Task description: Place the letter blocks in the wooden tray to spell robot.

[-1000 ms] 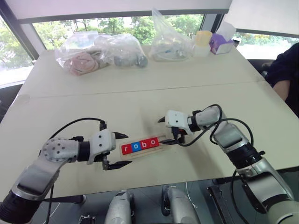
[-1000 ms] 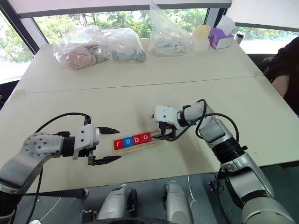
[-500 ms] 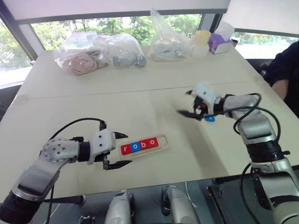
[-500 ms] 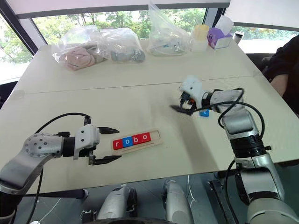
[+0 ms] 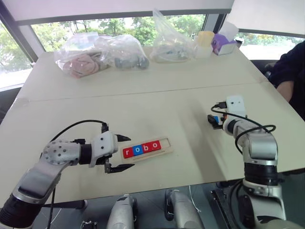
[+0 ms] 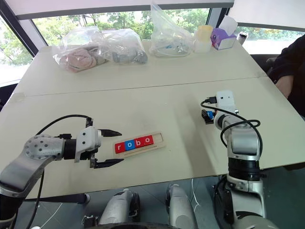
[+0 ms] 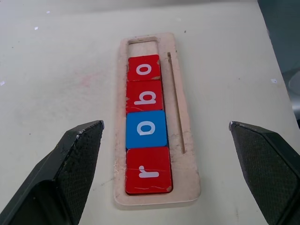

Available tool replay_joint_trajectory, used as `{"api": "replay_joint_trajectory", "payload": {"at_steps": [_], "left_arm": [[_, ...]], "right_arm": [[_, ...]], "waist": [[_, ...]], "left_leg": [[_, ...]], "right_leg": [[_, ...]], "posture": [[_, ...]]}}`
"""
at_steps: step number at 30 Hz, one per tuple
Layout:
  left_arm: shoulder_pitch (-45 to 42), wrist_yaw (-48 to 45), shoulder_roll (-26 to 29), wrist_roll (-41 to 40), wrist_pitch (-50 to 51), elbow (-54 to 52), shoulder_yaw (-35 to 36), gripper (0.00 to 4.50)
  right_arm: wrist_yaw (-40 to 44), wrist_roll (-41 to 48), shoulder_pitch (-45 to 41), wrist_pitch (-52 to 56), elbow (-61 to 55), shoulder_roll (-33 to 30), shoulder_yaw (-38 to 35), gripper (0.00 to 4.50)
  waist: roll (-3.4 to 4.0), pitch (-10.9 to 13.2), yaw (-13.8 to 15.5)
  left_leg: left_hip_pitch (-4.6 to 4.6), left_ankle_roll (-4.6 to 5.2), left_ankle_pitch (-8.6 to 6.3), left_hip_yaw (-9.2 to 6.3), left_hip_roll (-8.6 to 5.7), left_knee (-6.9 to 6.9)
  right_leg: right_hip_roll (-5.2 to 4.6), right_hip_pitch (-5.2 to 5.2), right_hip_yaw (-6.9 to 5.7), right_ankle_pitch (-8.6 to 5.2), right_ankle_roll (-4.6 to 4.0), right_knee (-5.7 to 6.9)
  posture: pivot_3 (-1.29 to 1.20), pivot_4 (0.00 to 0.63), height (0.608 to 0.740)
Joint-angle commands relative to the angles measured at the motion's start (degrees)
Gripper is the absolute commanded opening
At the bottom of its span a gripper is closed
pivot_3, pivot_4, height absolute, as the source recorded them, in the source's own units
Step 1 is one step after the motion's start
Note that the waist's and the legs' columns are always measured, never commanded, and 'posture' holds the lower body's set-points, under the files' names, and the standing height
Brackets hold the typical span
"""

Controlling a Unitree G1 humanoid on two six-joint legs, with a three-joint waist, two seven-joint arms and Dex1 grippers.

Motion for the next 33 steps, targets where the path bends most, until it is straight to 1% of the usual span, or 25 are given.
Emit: {"api": "replay_joint_trajectory", "payload": {"at_steps": [1,8,10,11,12,13,14,15,16,19,23,27,30,33], "left_arm": [[-0.7,-0.4,0.1,-0.3,-1.1,-0.4,0.3,4.50],[-1.1,-0.4,0.1,-0.2,-1.3,-0.3,0.2,4.50],[-1.1,-0.2,0.1,-0.1,-1.2,-0.3,0.1,4.50],[-1.1,-0.2,0.0,-0.1,-1.2,-0.4,0.1,4.50],[-1.1,-0.1,0.0,-0.1,-1.2,-0.4,0.0,4.50],[-1.1,-0.1,0.0,-0.1,-1.1,-0.4,0.0,4.50],[-1.2,-0.1,0.0,-0.1,-1.1,-0.5,0.0,4.50],[-1.2,-0.1,-0.1,-0.1,-1.1,-0.5,-0.1,4.50],[-1.2,-0.1,-0.1,-0.1,-1.1,-0.5,-0.1,4.50],[-1.3,-0.2,-0.1,-0.1,-1.2,-0.4,-0.2,4.50],[-1.3,-0.3,-0.3,0.1,-1.5,-0.2,-0.6,4.50],[-1.3,-0.3,-0.6,0.3,-1.7,0.0,-0.8,4.50],[-1.0,-0.2,-0.7,0.3,-1.9,0.0,-1.0,4.50],[-0.9,-0.1,-0.7,0.3,-2.0,0.1,-1.1,4.50]], "right_arm": [[-3.1,1.0,-0.2,2.8,-4.3,2.2,-2.1,4.45],[-5.9,2.3,0.0,5.5,-4.3,5.2,-3.1,4.45],[-6.2,2.9,0.4,6.2,-4.6,5.5,-3.3,3.93],[-6.5,3.1,0.6,6.5,-4.8,5.7,-3.5,3.52],[-6.6,3.3,0.8,6.8,-5.1,5.9,-3.5,3.07],[-6.6,3.6,1.0,7.0,-5.2,6.2,-3.6,2.41],[-6.7,3.9,1.1,7.2,-5.3,6.3,-3.7,2.00],[-6.9,4.1,1.2,7.4,-5.6,6.4,-3.5,1.41],[-6.8,4.4,1.3,7.8,-6.1,6.4,-3.3,1.13],[-4.6,6.9,1.8,10.3,-9.6,5.8,-2.2,1.15],[0.0,11.7,6.8,17.9,-20.6,3.9,0.9,1.15],[2.6,16.2,9.0,27.7,-31.8,5.2,1.2,1.15],[1.6,17.2,10.5,28.5,-35.1,6.6,1.6,1.15],[0.1,17.3,11.5,28.5,-36.1,7.2,2.8,1.15]], "waist": [[0.01,0.0,0.0],[0.02,0.0,0.1],[0.02,0.0,0.1],[0.02,0.0,0.1],[0.02,0.0,0.1],[0.02,0.0,0.1],[0.02,0.0,0.1],[0.02,0.0,0.1],[0.02,0.0,0.1],[0.02,0.0,0.1],[0.02,0.0,0.1],[0.03,0.0,0.0],[0.03,0.0,0.0],[0.03,0.0,0.0]], "left_leg": [[0.00,0.00,0.00,0.00,0.00,0.00],[-0.02,0.00,0.00,0.00,-0.01,0.00],[-0.02,0.00,0.00,-0.01,-0.01,0.00],[-0.02,0.00,0.00,-0.02,-0.01,-0.01],[-0.01,0.00,0.00,-0.03,-0.01,-0.01],[-0.01,0.00,0.00,-0.03,-0.01,-0.01],[-0.01,0.00,0.00,-0.03,-0.01,-0.01],[-0.01,0.00,0.00,-0.03,0.00,0.00],[-0.01,0.00,0.00,-0.03,-0.01,-0.01],[-0.01,0.00,0.00,-0.05,0.00,-0.01],[-0.02,0.00,-0.01,-0.10,0.00,-0.08],[-0.01,0.00,-0.01,-0.17,0.03,-0.08],[-0.01,0.00,-0.01,-0.20,0.06,-0.07],[-0.02,-0.02,-0.02,-0.19,0.07,-0.08]], "right_leg": [[0.00,0.01,0.00,0.00,0.00,-0.01],[-0.01,0.02,0.00,0.00,0.00,-0.04],[-0.01,0.03,0.00,-0.01,0.00,-0.04],[-0.01,0.02,0.00,-0.01,0.00,-0.04],[-0.01,0.03,-0.01,-0.01,0.00,-0.04],[-0.01,0.03,-0.01,-0.01,0.00,-0.04],[-0.01,0.03,-0.01,-0.01,0.00,-0.04],[-0.01,0.03,-0.01,-0.01,0.00,-0.05],[-0.01,0.04,0.00,-0.01,0.00,-0.05],[-0.01,0.03,-0.01,-0.01,0.00,-0.05],[-0.01,0.00,0.00,-0.02,0.01,-0.06],[-0.01,-0.02,0.00,-0.07,0.08,-0.06],[-0.02,-0.03,0.00,-0.14,0.19,-0.06],[-0.02,-0.04,0.00,-0.14,0.20,-0.10]], "posture": [[0.00,0.150,0.740],[0.00,0.150,0.740],[0.00,0.150,0.740],[0.00,0.150,0.740],[0.00,0.150,0.740],[0.00,0.150,0.740],[0.00,0.150,0.740],[0.00,0.150,0.740],[0.00,0.150,0.740],[0.00,0.150,0.740],[0.00,0.150,0.740],[0.00,0.150,0.740],[0.00,0.150,0.740],[0.00,0.150,0.740]]}}
